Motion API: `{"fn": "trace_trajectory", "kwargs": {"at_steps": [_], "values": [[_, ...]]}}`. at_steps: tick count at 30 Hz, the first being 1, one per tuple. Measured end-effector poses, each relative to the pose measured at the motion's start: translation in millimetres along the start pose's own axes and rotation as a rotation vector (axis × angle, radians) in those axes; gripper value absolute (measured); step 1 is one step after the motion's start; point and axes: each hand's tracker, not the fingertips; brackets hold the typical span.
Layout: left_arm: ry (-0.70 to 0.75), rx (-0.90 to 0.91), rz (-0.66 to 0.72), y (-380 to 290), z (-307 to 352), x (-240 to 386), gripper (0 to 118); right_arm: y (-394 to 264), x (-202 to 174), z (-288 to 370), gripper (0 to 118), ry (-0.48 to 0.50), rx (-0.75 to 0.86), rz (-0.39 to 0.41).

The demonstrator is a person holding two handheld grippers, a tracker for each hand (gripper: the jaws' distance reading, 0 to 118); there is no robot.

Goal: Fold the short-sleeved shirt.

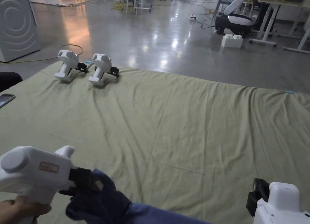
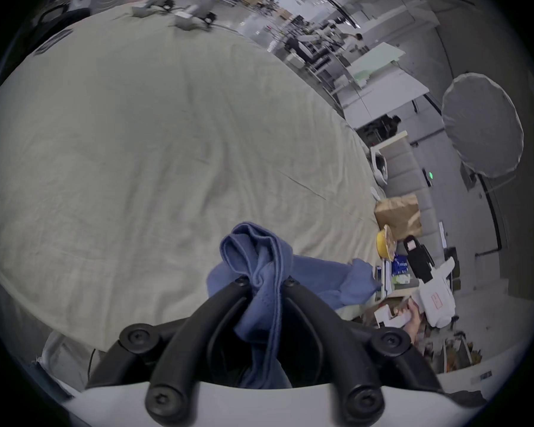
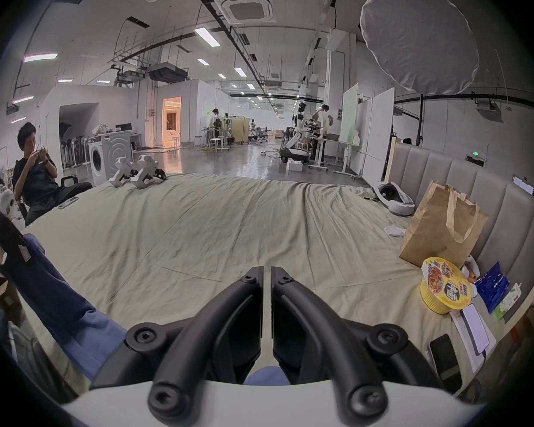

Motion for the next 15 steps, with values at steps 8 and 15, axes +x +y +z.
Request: {"fn": "trace_trajectory", "kwargs": {"at_steps": [8, 15], "values": [[-0.046, -0.121, -0.086, -6.9, -72.4, 73.7, 14, -3.7, 15.9, 2.6, 7, -0.018, -0.006, -0.037], [0.045, -0.198, -0.127, -21.0, -162.0, 110.8, 14, -7.8, 33.1, 8.2, 7, -0.043, -0.017, -0.058]]}}
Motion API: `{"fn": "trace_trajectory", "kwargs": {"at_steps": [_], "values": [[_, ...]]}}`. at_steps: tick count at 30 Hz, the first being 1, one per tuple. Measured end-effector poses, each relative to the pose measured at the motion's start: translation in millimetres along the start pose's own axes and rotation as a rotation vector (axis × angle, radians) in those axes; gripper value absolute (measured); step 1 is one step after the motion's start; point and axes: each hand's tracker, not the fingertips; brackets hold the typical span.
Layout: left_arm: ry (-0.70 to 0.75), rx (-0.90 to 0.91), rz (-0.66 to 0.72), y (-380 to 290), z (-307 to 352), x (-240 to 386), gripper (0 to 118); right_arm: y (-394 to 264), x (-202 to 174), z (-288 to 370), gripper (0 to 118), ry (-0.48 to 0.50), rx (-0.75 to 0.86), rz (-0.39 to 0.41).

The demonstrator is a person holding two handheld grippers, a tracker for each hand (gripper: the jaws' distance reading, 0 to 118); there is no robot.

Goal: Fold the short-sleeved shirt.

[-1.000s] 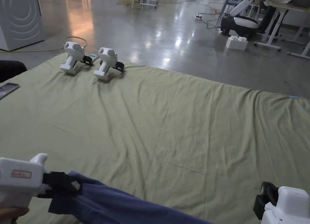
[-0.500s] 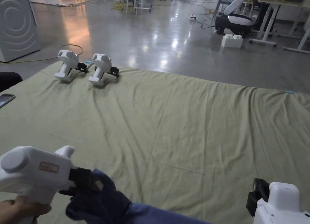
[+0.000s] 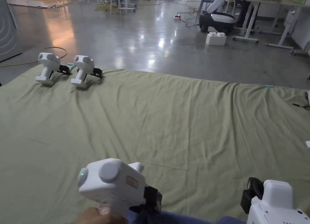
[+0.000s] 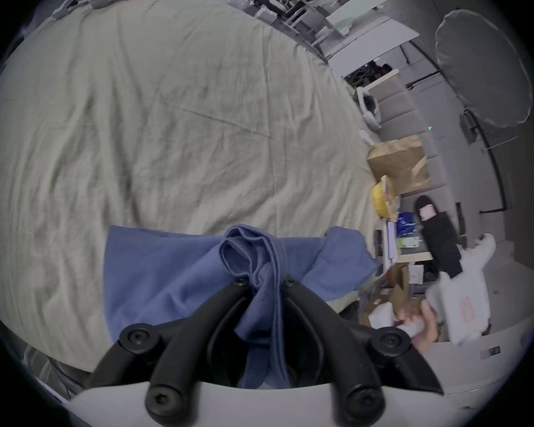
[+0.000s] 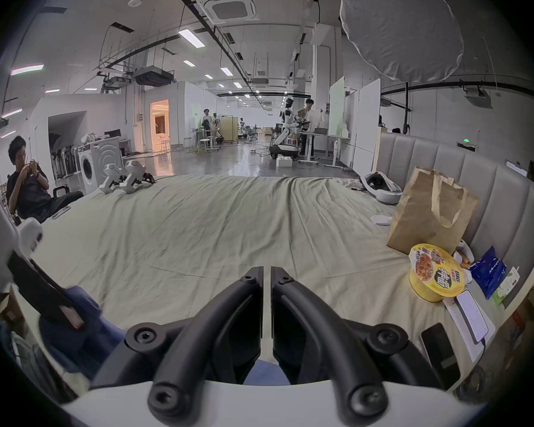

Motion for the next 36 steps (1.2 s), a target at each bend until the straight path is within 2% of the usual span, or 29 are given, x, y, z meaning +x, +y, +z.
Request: {"fn": "trace_trajectory", "kwargs": {"at_steps": [6, 12, 13, 16, 17, 22, 26, 28, 29, 30, 33, 36], "values": [[0.031, -0.059, 0.007, -6.3, -41.7, 21.9, 14, -3.8, 17.2, 2.1, 7, -0.026, -0.017, -0.017], [0.089, -0.064, 0.012, -10.5, -53.6, 21.3, 15, -5.8, 24.9, 4.2, 7, -0.04, -0.029, -0.027], [0.083, -0.065, 0.026, -10.4, -52.4, 19.5, 19, -6.1, 25.6, 4.3, 7, -0.039, -0.03, -0.028], [0.031, -0.07, 0.057, -13.4, -46.1, 13.0, 59, -6.8, 26.0, 4.1, 7, -0.038, -0.033, -0.028], [0.015, -0.068, 0.06, -13.5, -42.6, 11.9, 65, -7.0, 26.0, 4.1, 7, -0.038, -0.034, -0.027], [-0.029, -0.014, 0.035, -16.8, -10.5, 4.7, 65, -8.1, 24.7, 4.5, 7, -0.03, -0.042, -0.028], [-0.007, 0.041, 0.027, -22.4, 2.6, -4.5, 64, -11.0, 22.8, 4.0, 7, -0.021, -0.05, -0.032], [0.021, 0.041, 0.02, -25.5, -1.4, -7.1, 56, -12.9, 22.0, 3.8, 7, -0.017, -0.056, -0.033], [0.03, 0.035, 0.018, -26.2, -4.2, -7.3, 35, -13.6, 21.9, 3.7, 7, -0.015, -0.058, -0.033], [0.037, 0.025, 0.011, -27.8, -8.7, -7.2, 26, -14.2, 21.7, 3.5, 7, -0.014, -0.061, -0.033], [0.028, -0.014, 0.003, -34.8, -24.0, -3.2, 25, -16.2, 21.8, 3.3, 7, -0.012, -0.069, -0.032], [0.026, -0.065, -0.069, -43.0, -41.0, 14.0, 25, -18.3, 22.6, 3.3, 7, -0.012, -0.076, -0.029]]}}
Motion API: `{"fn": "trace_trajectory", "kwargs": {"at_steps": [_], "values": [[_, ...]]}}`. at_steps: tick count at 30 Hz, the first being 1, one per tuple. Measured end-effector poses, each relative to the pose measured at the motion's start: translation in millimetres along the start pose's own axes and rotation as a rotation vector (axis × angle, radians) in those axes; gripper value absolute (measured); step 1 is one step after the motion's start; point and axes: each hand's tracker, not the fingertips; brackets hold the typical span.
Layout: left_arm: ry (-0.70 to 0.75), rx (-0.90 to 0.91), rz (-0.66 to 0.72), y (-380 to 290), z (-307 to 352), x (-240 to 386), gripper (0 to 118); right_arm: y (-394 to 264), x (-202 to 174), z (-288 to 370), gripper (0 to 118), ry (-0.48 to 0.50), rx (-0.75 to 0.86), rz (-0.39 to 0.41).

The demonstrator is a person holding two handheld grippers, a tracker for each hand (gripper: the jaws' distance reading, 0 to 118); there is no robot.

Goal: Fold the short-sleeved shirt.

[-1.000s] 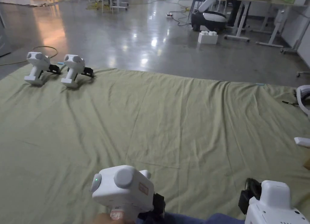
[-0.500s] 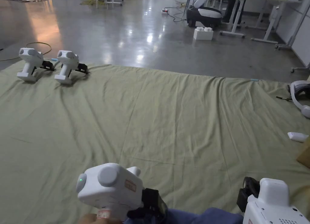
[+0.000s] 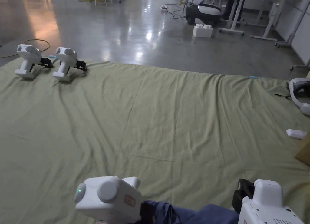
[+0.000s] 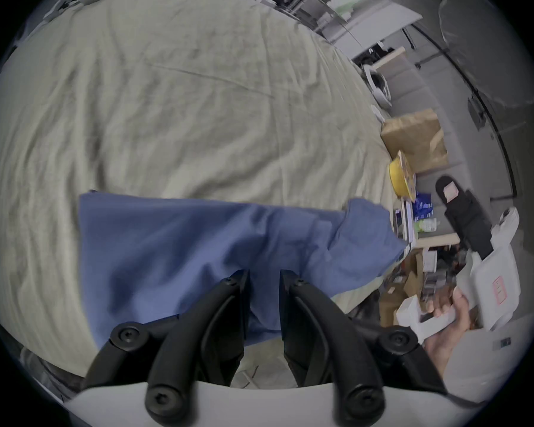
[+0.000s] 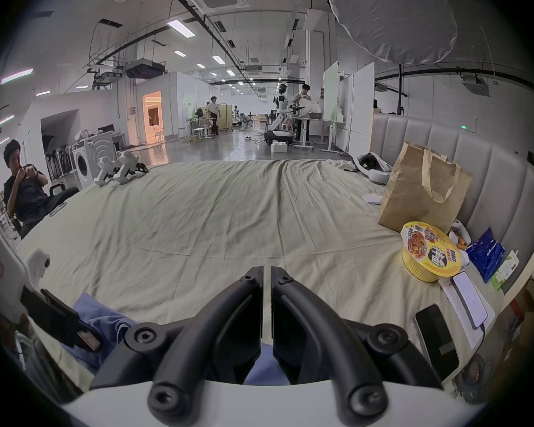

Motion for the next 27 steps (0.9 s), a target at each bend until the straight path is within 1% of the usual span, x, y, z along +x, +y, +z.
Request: {"fn": "trace_trajectory", "kwargs": {"at_steps": [2, 4, 6, 9, 12, 15, 21, 25, 27], "values": [[-0.004, -0.021, -0.06, -3.1, -13.0, 13.2, 25, -1.1, 1.3, -0.3, 7, 0.0, -0.004, -0.002], [-0.022, -0.049, -0.075, -5.3, -28.8, 22.7, 25, -2.1, 1.9, 0.1, 7, -0.002, -0.008, -0.005], [0.001, -0.065, -0.098, -7.2, -45.0, 29.8, 25, -2.6, 3.1, 0.2, 7, -0.002, -0.011, -0.009], [-0.03, -0.045, -0.07, -10.0, -55.6, 33.3, 25, -3.6, 5.8, 0.9, 7, -0.004, -0.013, -0.015], [-0.035, -0.019, -0.079, -11.6, -56.1, 35.5, 25, -2.9, 7.4, 3.0, 7, -0.005, -0.011, -0.019], [-0.087, -0.008, -0.053, -10.8, -54.5, 28.5, 25, -2.9, 7.9, 2.3, 7, -0.004, -0.012, -0.017], [-0.137, 0.017, -0.046, -5.0, -24.8, 17.3, 25, -5.0, 8.6, 0.8, 7, 0.001, -0.024, -0.023], [-0.139, 0.103, -0.031, -0.1, 13.2, -0.3, 25, -4.8, 9.6, 2.0, 7, 0.0, -0.021, -0.022], [-0.145, 0.154, -0.031, -1.7, 34.4, -14.8, 28, -3.4, 10.8, 3.7, 7, 0.001, -0.014, -0.025]]}}
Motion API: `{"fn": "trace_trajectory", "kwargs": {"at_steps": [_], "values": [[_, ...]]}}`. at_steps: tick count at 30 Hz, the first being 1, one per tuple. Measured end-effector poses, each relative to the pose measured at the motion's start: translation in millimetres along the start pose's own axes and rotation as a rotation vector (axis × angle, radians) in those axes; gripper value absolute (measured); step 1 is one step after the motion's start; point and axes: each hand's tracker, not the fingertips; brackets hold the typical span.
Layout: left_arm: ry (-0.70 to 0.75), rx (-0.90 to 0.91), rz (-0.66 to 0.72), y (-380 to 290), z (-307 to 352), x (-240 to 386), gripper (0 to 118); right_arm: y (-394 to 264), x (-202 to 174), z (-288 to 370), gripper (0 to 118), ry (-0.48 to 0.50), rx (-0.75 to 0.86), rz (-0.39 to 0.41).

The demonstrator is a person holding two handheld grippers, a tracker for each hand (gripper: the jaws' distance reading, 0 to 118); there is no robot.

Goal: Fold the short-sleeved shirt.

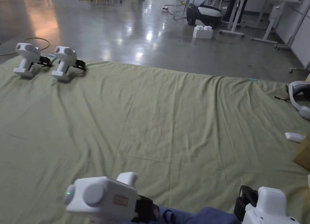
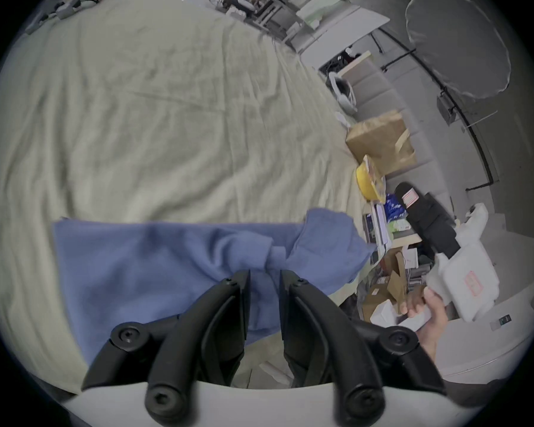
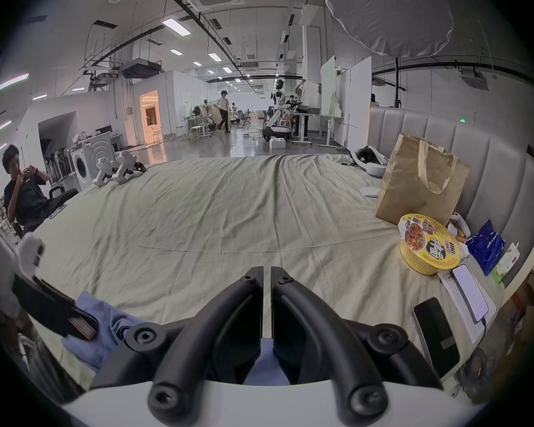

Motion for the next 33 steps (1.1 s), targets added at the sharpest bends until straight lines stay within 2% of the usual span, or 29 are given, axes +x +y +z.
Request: {"fn": "trace_trajectory", "kwargs": {"at_steps": [1, 2, 3, 8, 11, 16, 20, 21, 23, 24, 25, 26, 28, 30, 33], "values": [[0.002, 0.033, 0.002, 0.7, 13.1, -9.7, 37, 1.2, 0.1, 1.2, 7, 0.0, 0.005, -0.001], [0.007, 0.053, 0.005, 1.1, 23.0, -18.9, 59, 2.1, 0.3, 1.6, 7, 0.0, 0.007, -0.001], [0.011, 0.063, 0.012, 0.2, 33.0, -30.7, 75, 3.3, 0.4, 1.6, 7, 0.002, 0.007, 0.0], [0.034, 0.088, 0.116, -7.2, 61.4, -99.0, 77, 6.4, -2.3, -1.1, 7, 0.008, 0.007, 0.003], [-0.019, 0.082, 0.188, -16.9, 58.6, -138.3, 78, 6.8, -5.6, -2.1, 7, 0.016, 0.004, 0.0], [-0.196, 0.038, 0.314, -37.6, 25.9, -177.4, 78, 6.9, -12.3, -2.7, 7, 0.03, -0.003, 0.001], [-0.374, 0.055, 0.402, -47.5, 3.1, -181.0, 78, 7.7, -13.6, -1.0, 7, 0.036, -0.001, -0.004], [-0.38, 0.051, 0.414, -47.4, -0.6, -180.6, 78, 8.1, -14.0, -0.1, 7, 0.036, 0.002, -0.004], [-0.395, 0.062, 0.411, -50.4, -4.6, -174.3, 72, 8.8, -14.1, 1.2, 7, 0.038, 0.01, -0.001], [-0.397, 0.059, 0.41, -49.7, -7.1, -171.8, 64, 9.2, -14.1, 1.4, 7, 0.039, 0.011, 0.0], [-0.388, 0.051, 0.395, -48.9, -10.1, -168.7, 47, 9.1, -14.2, 1.4, 7, 0.04, 0.012, 0.0], [-0.358, 0.043, 0.388, -49.4, -10.8, -159.8, 23, 9.2, -14.4, 1.3, 7, 0.041, 0.012, 0.0], [-0.266, 0.026, 0.379, -49.6, -13.7, -154.4, 22, 9.4, -14.7, 0.8, 7, 0.04, 0.007, 0.003], [-0.3, 0.06, 0.361, -42.7, -6.3, -158.3, 20, 9.0, -14.2, 0.7, 7, 0.038, 0.003, 0.002], [-0.261, 0.074, 0.331, -36.0, 9.5, -147.0, 19, 9.3, -13.5, 0.9, 7, 0.037, 0.002, 0.002]]}}
